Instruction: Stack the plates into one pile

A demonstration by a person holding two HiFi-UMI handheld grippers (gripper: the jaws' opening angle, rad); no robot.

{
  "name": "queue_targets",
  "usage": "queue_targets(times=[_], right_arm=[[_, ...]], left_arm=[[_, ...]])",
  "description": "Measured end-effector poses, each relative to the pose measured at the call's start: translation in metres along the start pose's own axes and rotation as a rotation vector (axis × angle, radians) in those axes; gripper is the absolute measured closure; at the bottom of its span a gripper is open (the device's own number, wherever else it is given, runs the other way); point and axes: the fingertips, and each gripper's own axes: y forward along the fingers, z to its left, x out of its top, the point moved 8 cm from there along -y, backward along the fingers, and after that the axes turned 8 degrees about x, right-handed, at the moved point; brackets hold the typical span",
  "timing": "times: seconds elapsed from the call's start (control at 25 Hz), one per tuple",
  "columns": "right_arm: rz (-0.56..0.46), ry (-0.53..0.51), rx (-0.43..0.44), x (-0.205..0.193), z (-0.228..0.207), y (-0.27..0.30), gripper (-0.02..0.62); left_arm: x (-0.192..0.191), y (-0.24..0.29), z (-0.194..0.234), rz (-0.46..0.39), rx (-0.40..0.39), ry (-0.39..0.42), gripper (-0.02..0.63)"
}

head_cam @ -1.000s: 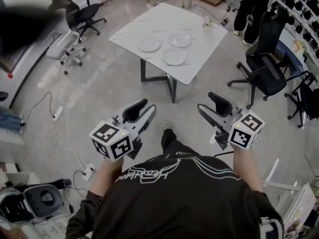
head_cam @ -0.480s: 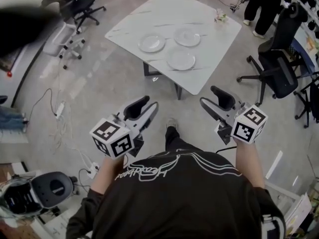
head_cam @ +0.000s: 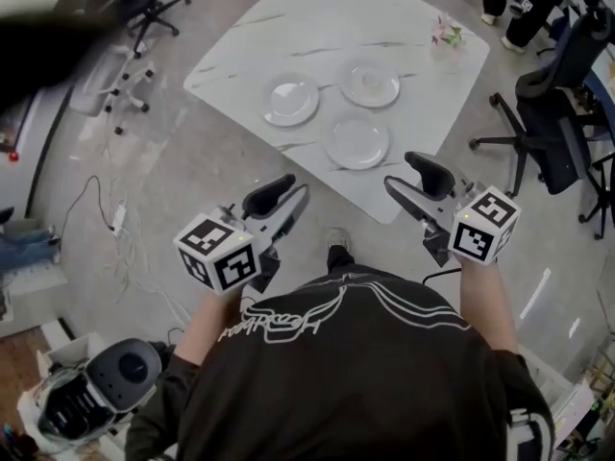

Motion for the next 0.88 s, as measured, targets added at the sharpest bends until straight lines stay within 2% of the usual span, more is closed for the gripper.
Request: queue_targets(times=[0.16, 0.32, 0.68, 0.88], right_arm=[[0.007, -0.003, 0.000, 0.015, -0.026, 0.013, 0.319], [0.015, -0.013, -0.006, 0.028, -0.041, 0.021, 0.319], [0.017, -0.025, -0.037, 0.031, -0.056, 0.027, 0.319], [0.027, 0.022, -0.070, 0.020, -0.068, 0.032, 0.319]], left_arm=[[0.022, 0.025, 0.017, 0.010, -0.002, 0.012, 0.520], [0.037, 0.041, 0.027, 0.012, -0.014, 0.012, 0.535], [0.038, 0.069, 0.045, 0.069, -0.030, 0.047, 0.569], [0.033, 0.085, 0.060, 0.118, -0.050, 0.058, 0.575]])
